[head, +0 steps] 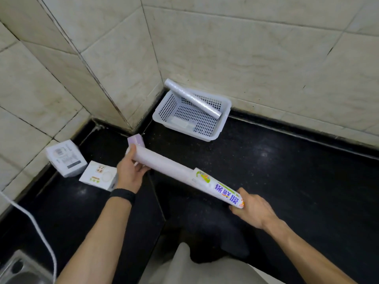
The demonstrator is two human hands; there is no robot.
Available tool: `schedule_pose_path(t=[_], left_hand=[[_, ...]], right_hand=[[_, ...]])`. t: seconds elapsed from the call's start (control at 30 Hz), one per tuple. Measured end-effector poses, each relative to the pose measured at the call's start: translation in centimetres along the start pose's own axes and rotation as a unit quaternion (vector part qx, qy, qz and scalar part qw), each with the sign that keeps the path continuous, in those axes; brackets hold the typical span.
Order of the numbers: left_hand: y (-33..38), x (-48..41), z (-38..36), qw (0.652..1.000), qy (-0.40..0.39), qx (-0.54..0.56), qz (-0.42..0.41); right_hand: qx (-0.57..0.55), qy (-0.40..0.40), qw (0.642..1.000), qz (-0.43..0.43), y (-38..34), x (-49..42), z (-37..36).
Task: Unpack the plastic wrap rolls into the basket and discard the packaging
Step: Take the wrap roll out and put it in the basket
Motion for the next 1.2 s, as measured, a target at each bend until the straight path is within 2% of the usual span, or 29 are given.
schedule_pose_path(t=[0.13,0.27,0.63,0.73,0.83,1.03,1.2], left_hand=[[3.3,-1.6,3.1,0.997,0.056,0.014,-0.042],[2.4,-1.1,2.8,0.999,0.042,0.005,-0.024],[-1.2,0.3,1.3,0.999,0.022,0.027,0.031],[-1.8,0.4,1.1,0.999,0.014,0.021,0.033],[-2.2,0.7,0.8,0.999,0.013,-0.001,0.033],[-2.1,1.4,-0.7,0.998,0.024,-0.043,0.025],[-1.1,2.9,-4.4,0.998,-0.005,-0.060,0.007]], right_hand=[[-0.009,0.091,0.994,-0.060,3.4,0.1,-0.1],[-0.009,0.139,0.987,-0.079,2.5,-1.2,-1.2],[0.044,0.135,0.989,-0.043,1.3,-2.4,-2.7],[0.035,0.101,0.993,-0.040,2.2,-2.3,-2.9],[-0.004,0.071,0.997,-0.040,2.5,-2.1,-2.6],[-0.167,0.140,0.976,0.000,-0.2,-1.6,-0.1],[-0.201,0.094,0.971,0.090,-6.5,-1.7,1.1]])
Point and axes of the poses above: each hand's wrist, its own x-axis away from the middle knuckle, its own z-axis out of the back of the hand, y = z × x, the point moved 2 cm from there along -x, towards the middle knuckle, and after that the axes turned 10 degrees about -x, right-handed, at the moved point
